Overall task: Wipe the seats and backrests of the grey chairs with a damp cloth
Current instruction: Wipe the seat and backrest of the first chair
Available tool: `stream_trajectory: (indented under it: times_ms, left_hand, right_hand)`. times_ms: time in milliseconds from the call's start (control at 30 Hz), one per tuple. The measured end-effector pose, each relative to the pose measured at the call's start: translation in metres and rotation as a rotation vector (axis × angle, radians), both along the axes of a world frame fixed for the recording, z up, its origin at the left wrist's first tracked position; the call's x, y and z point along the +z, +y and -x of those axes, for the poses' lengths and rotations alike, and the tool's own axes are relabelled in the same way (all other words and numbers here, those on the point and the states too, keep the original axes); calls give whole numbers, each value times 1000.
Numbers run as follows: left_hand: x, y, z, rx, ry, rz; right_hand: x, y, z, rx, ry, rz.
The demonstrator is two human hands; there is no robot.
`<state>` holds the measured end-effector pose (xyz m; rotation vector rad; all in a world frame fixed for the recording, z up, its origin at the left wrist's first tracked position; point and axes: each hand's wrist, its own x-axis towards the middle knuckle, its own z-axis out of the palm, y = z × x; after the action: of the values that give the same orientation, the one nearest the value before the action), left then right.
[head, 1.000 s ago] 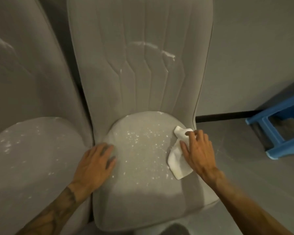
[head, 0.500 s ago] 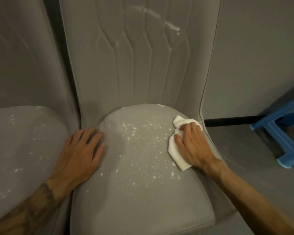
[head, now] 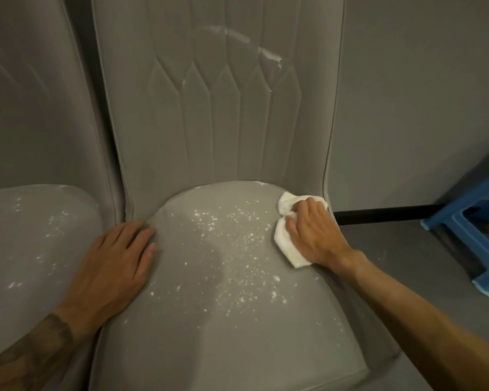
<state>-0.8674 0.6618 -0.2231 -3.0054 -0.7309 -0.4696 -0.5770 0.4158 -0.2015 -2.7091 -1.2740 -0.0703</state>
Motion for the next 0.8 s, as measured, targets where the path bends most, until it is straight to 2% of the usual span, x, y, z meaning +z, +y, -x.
stream_trajectory:
  times_ms: [33, 100, 233, 267, 400, 467, 600, 667, 733, 800]
  left_hand:
    - [0, -1, 1, 3, -6, -6]
    - [1, -1, 0, 1, -9, -10]
    - [2, -1, -2, -8, -8, -6]
    - [1, -1, -2, -9, -10, -10]
    - [0, 0, -1, -11, -27, -14]
    - [1, -1, -1, -14, -26, -16]
    - [2, -1, -2, -22, -28, -13]
    - [2, -1, -1, -22, -26, -9]
    - [1, -1, -1, -16, -29, 2]
    - [1, -2, -1, -14, -31, 6]
  right_hand:
    - [1, 4, -7, -61, 36, 16]
    - [0, 18, -1, -125, -15, 23]
    - [-16, 22, 19, 136, -76, -93]
    - [-12, 19, 12, 151, -77, -67]
    - [1, 30, -11, -129, -99, 53]
    - [1, 47, 2, -68, -174, 169]
    - [-4, 41, 10, 179, -211, 147]
    - [2, 32, -10, 131, -211, 169]
    - [5, 33, -16, -30, -174, 201]
    - [3, 49, -6, -63, -209, 176]
